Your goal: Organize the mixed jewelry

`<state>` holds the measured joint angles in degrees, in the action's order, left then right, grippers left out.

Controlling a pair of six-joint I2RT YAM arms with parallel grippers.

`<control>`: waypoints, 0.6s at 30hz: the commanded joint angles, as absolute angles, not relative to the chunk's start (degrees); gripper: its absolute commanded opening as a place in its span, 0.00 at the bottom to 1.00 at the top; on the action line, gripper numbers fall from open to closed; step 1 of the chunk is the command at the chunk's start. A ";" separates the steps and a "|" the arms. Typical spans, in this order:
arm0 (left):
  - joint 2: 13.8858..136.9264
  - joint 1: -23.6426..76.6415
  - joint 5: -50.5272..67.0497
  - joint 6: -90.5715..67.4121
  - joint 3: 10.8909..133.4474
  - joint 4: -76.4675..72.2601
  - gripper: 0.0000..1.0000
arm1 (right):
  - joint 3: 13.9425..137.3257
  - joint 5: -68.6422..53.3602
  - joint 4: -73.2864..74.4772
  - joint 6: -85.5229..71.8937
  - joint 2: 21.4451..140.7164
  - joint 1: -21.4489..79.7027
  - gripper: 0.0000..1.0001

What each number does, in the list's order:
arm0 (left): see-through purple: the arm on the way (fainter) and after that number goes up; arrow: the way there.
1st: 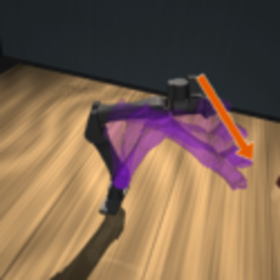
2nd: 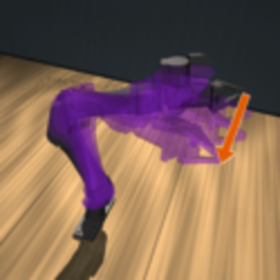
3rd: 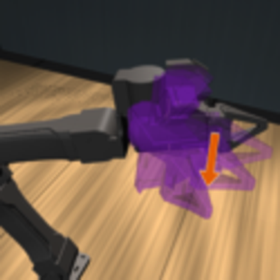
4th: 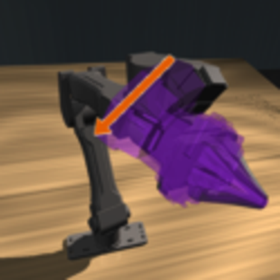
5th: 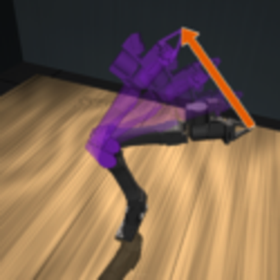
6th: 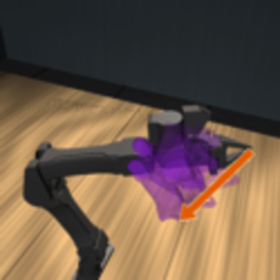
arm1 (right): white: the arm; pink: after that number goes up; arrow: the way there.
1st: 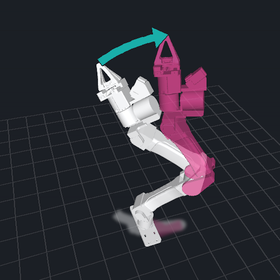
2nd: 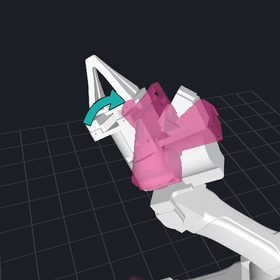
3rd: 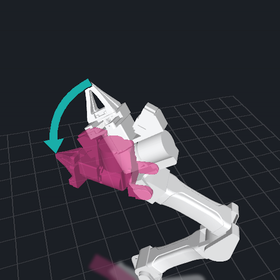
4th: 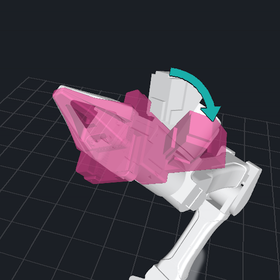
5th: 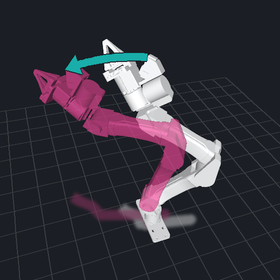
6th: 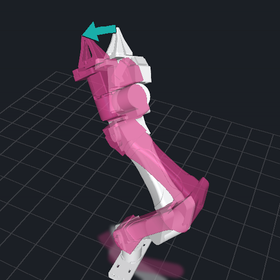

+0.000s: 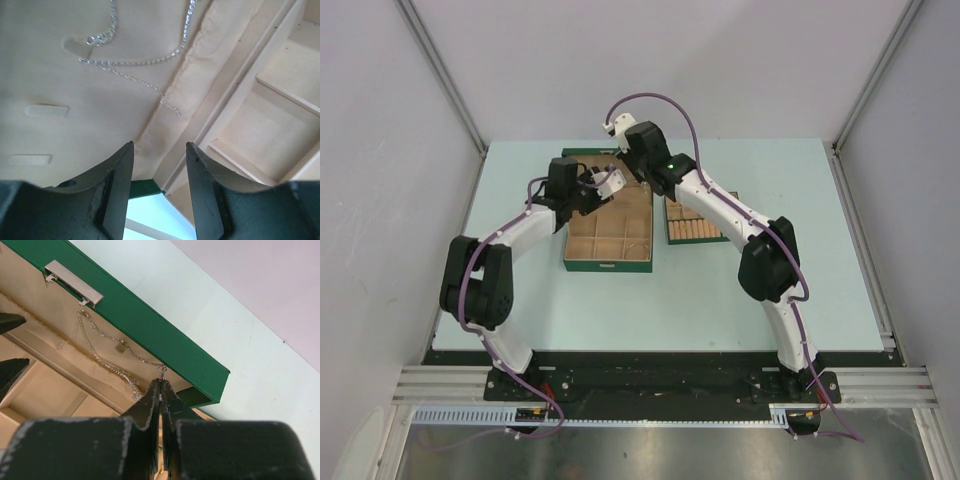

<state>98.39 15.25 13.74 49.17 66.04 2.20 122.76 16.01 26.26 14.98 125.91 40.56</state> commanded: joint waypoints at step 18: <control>103.45 15.03 10.99 53.08 69.61 -1.49 0.58 | 122.70 15.21 25.31 13.54 122.96 40.17 0.00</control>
<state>102.89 15.25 11.94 51.27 67.90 1.21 122.65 15.55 26.26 14.57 125.91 40.36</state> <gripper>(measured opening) 0.579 0.017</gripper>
